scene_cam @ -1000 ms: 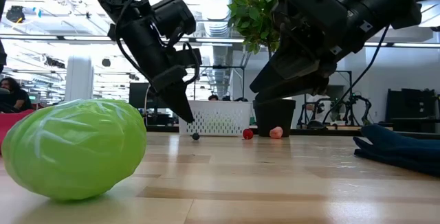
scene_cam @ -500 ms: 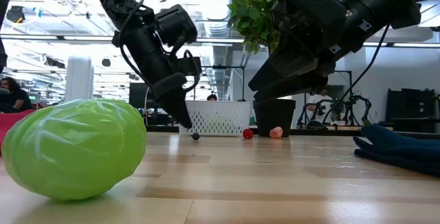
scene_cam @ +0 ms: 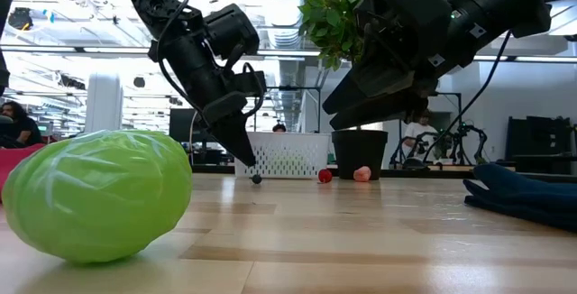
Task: Pick and placing Produce into tupperware
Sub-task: Put the blueberry into the white basket
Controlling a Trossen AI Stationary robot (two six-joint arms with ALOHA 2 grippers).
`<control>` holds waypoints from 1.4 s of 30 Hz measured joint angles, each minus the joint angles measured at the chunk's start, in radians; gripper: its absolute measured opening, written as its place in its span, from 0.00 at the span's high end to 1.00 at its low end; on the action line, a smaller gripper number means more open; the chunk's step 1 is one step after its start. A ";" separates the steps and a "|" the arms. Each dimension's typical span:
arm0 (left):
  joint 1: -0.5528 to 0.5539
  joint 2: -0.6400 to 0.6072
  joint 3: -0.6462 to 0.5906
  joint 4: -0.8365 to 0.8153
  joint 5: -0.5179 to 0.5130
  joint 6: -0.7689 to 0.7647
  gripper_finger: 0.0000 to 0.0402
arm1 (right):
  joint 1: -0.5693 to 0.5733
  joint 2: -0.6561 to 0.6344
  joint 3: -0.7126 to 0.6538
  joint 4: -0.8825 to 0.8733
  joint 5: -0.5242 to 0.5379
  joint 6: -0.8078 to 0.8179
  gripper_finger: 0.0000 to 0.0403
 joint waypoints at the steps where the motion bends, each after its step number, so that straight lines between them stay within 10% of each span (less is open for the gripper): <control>1: 0.000 0.000 0.000 0.003 0.000 0.000 0.59 | 0.000 0.000 0.000 0.000 0.000 0.000 0.45; 33: 0.011 0.128 0.073 -0.031 -0.011 0.016 0.59 | 0.007 0.000 0.000 0.007 -0.002 0.000 0.45; 42: 0.013 0.130 0.073 -0.029 -0.013 0.031 0.81 | 0.008 0.000 0.000 0.007 -0.002 -0.001 0.45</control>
